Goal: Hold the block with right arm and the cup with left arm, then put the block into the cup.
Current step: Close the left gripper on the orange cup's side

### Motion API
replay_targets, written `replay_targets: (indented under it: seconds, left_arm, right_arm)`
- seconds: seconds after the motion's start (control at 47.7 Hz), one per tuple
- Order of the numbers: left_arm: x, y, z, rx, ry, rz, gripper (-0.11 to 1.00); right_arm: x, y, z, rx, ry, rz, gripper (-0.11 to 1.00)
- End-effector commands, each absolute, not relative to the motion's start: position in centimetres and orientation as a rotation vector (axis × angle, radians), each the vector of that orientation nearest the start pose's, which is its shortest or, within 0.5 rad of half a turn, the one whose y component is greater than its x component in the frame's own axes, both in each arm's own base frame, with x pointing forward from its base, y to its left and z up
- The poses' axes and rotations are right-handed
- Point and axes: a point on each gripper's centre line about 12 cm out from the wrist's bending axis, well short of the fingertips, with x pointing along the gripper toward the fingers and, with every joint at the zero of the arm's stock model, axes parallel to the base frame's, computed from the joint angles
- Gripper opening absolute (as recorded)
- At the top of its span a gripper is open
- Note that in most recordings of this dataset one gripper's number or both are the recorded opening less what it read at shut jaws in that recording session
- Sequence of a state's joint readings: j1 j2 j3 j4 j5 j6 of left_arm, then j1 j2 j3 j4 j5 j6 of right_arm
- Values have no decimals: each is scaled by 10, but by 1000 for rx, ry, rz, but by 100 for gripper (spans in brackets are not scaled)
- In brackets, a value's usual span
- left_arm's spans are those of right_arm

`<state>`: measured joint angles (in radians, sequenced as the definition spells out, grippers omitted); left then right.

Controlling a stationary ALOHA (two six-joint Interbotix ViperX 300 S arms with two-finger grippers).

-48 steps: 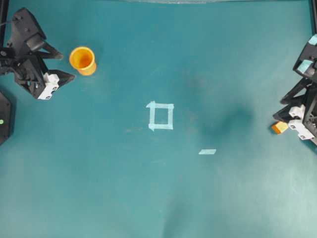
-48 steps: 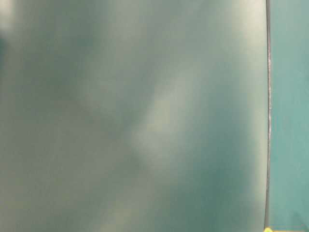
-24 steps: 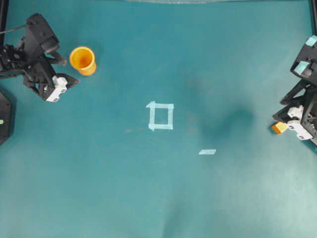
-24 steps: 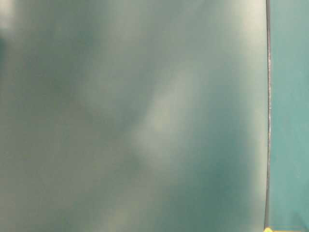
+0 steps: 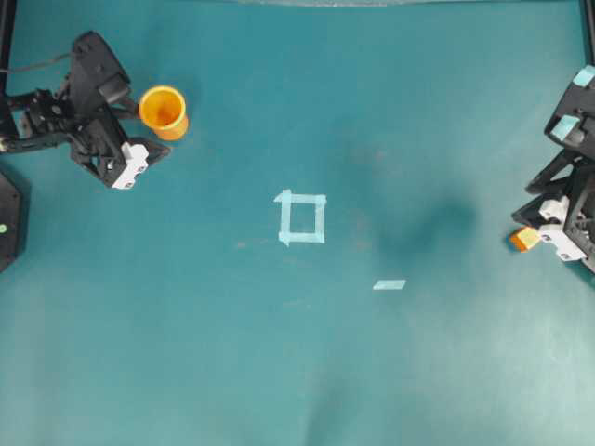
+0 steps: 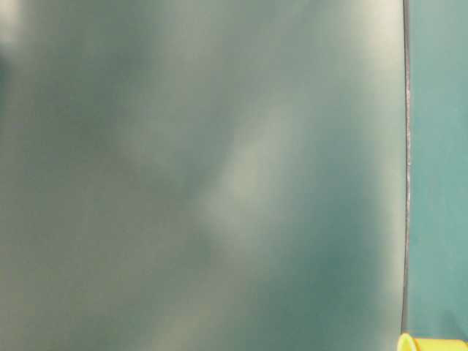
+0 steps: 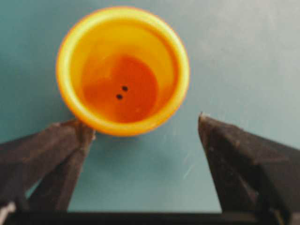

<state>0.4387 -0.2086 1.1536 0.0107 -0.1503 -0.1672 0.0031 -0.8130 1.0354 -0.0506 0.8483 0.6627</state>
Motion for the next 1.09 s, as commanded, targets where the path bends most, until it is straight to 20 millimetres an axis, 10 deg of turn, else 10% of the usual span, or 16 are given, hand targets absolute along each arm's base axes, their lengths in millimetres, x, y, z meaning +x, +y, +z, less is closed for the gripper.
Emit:
replay_targets:
  seconds: [0.0, 1.069]
  left_arm:
    - [239, 113, 109, -309, 703, 475, 87]
    - [276, 126, 102, -296, 619, 463, 75]
  right_arm:
    - [178, -4, 216, 544, 990, -358, 61]
    - [176, -6, 216, 537, 1002, -377, 61]
